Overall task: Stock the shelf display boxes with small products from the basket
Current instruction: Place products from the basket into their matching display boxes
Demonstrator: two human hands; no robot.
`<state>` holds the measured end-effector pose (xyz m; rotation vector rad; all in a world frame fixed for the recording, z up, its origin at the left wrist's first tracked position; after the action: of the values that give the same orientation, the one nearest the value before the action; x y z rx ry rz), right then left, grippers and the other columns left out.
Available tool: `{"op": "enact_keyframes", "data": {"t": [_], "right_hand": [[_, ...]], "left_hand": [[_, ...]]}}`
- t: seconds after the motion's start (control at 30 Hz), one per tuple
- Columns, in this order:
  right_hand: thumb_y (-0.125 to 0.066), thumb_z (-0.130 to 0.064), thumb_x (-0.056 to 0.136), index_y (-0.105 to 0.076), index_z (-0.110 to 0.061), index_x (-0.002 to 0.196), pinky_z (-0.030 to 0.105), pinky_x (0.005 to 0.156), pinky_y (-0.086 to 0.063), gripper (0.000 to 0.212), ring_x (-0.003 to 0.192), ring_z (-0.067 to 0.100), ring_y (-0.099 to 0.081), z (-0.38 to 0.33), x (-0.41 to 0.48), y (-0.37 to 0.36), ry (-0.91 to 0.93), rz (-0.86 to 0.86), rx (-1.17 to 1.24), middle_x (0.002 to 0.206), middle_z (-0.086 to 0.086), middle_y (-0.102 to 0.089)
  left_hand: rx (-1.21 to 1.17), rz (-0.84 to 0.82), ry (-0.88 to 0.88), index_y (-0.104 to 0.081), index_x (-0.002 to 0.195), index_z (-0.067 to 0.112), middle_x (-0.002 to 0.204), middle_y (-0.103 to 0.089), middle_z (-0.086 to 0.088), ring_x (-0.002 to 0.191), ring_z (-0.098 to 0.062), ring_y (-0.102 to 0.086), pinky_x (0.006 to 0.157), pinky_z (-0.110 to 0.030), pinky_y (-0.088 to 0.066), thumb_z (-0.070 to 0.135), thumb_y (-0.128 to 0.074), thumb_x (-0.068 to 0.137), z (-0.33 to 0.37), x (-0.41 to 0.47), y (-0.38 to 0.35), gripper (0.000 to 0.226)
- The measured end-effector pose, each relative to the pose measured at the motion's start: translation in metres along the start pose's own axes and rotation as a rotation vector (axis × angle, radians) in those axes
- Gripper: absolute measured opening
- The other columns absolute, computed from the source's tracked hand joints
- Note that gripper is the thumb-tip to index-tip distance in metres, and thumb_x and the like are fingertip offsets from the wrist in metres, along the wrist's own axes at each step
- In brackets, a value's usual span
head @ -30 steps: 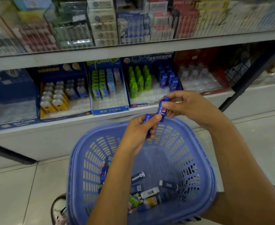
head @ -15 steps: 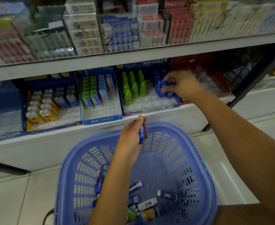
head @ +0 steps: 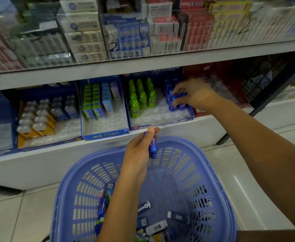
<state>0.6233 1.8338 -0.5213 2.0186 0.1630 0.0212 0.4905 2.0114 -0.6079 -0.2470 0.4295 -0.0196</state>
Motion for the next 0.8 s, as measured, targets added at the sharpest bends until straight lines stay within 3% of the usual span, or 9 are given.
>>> {"op": "enact_keyframes", "data": {"t": [0.1,0.23,0.3,0.4,0.5,0.6,0.7,0.8], "right_hand": [[-0.082,-0.02,0.071,-0.069,-0.014,0.102,0.025,0.08,-0.046,0.034,0.095,0.018,-0.063,-0.001,-0.001,0.0,-0.029,-0.005,0.001,0.105,0.005,-0.069],[-0.08,-0.023,0.073,-0.067,-0.016,0.105,0.027,0.083,-0.043,0.035,0.1,0.021,-0.06,-0.003,-0.004,0.0,-0.058,-0.047,-0.081,0.111,0.005,-0.067],[-0.076,-0.026,0.077,-0.066,-0.017,0.107,0.033,0.092,-0.042,0.033,0.104,0.023,-0.055,-0.009,-0.013,0.007,-0.033,0.058,-0.135,0.113,0.004,-0.063],[-0.073,-0.02,0.08,-0.067,-0.015,0.098,0.026,0.075,-0.046,0.02,0.084,0.014,-0.056,-0.026,-0.043,0.02,0.079,0.247,0.273,0.092,-0.001,-0.062],[-0.074,-0.022,0.079,-0.066,-0.027,0.096,0.019,0.071,-0.054,0.02,0.078,0.012,-0.067,-0.052,-0.073,0.0,0.162,-0.019,0.702,0.091,-0.007,-0.068],[-0.075,-0.022,0.077,-0.067,-0.031,0.103,0.017,0.078,-0.054,0.029,0.085,0.01,-0.07,-0.079,-0.094,-0.019,0.239,-0.179,0.696,0.101,-0.009,-0.069],[-0.074,-0.013,0.078,-0.068,-0.017,0.095,0.016,0.068,-0.053,0.018,0.071,0.01,-0.068,-0.081,-0.095,-0.021,0.182,-0.082,0.851,0.082,-0.004,-0.07],[-0.074,-0.024,0.077,-0.066,-0.014,0.083,0.014,0.058,-0.05,0.014,0.06,0.006,-0.064,-0.073,-0.094,-0.016,0.129,0.0,0.8,0.07,-0.005,-0.069]], "left_hand": [[-0.118,-0.028,0.024,-0.076,0.079,0.023,0.082,-0.071,0.008,0.067,-0.001,-0.061,0.067,-0.02,-0.05,0.038,-0.055,0.09,-0.001,0.0,-0.004,0.028],[-0.296,-0.047,0.1,-0.076,0.077,0.013,0.07,-0.069,-0.002,0.056,-0.005,-0.058,0.055,-0.015,-0.052,0.031,-0.061,0.086,-0.003,-0.004,-0.007,0.025],[-0.424,-0.029,0.132,-0.072,0.078,0.008,0.064,-0.067,-0.003,0.054,-0.006,-0.06,0.053,-0.016,-0.053,0.026,-0.064,0.084,-0.004,-0.007,-0.006,0.021],[-0.549,-0.017,0.091,-0.067,0.085,0.004,0.07,-0.07,-0.006,0.059,-0.008,-0.067,0.056,-0.016,-0.054,0.017,-0.063,0.086,0.002,-0.008,-0.001,0.014],[-0.585,-0.014,0.046,-0.065,0.09,0.002,0.076,-0.073,-0.009,0.065,-0.009,-0.069,0.06,-0.017,-0.056,0.015,-0.061,0.088,0.01,-0.011,0.0,0.013],[-0.57,-0.034,0.032,-0.066,0.092,0.001,0.077,-0.073,-0.009,0.066,-0.009,-0.07,0.059,-0.016,-0.055,0.021,-0.059,0.09,0.017,-0.015,-0.004,0.021],[-0.482,-0.027,0.04,-0.067,0.09,0.003,0.071,-0.072,-0.006,0.06,-0.008,-0.068,0.054,-0.015,-0.054,0.032,-0.056,0.092,0.019,-0.019,-0.007,0.031],[-0.344,-0.015,0.044,-0.068,0.092,0.006,0.071,-0.072,-0.006,0.056,-0.009,-0.065,0.052,-0.017,-0.053,0.037,-0.053,0.093,0.017,-0.02,-0.01,0.034]]}}
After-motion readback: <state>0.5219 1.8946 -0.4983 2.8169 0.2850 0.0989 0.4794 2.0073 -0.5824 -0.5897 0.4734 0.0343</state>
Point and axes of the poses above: each hand's wrist, its own x-axis towards the middle knuckle, its own y-axis out of the back of the hand, z = x × y, the point moved 10 cm from there along x, towards the middle knuckle
